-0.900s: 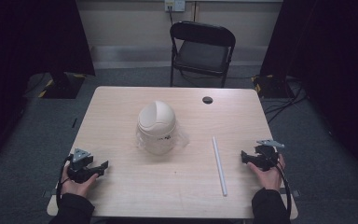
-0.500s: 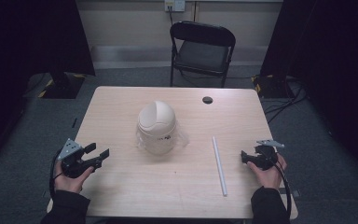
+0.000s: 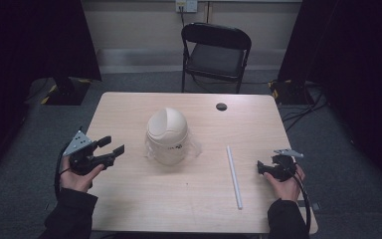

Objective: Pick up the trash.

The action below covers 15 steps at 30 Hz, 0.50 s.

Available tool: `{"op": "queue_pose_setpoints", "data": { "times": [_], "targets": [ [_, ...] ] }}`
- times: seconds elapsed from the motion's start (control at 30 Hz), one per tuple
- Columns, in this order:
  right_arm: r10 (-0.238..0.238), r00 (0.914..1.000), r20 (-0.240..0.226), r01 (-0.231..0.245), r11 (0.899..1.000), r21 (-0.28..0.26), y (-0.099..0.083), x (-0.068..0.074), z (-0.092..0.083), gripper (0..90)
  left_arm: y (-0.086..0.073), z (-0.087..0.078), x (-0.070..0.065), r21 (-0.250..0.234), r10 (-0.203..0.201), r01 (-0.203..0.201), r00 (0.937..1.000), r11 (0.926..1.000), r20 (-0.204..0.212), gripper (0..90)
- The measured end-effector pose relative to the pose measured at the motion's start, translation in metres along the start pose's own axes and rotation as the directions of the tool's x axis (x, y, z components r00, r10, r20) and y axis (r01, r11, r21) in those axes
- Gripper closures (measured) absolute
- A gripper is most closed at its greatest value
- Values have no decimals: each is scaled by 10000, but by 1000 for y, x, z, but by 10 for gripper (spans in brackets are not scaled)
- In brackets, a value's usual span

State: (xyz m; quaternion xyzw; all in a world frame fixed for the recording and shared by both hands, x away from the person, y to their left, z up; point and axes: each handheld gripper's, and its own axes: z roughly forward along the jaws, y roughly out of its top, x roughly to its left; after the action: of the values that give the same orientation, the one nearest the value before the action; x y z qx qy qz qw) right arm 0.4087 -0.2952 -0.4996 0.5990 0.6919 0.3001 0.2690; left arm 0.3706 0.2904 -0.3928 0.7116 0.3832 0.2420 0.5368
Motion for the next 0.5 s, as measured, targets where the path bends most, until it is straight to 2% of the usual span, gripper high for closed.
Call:
{"op": "queue_pose_setpoints", "data": {
  "times": [0.27, 0.5],
  "targets": [
    [-2, 10000, 8, 2, 10000, 2, 0, 0, 0, 132, 20, 21, -14, -165, 406, -397, 9976, 9991, 557, 303],
    [-2, 10000, 1, 2, 10000, -2, 0, 0, 0, 132, 35, 45, -33, 84, 928, -945, 9879, 9955, 1239, 281]
  ]
}}
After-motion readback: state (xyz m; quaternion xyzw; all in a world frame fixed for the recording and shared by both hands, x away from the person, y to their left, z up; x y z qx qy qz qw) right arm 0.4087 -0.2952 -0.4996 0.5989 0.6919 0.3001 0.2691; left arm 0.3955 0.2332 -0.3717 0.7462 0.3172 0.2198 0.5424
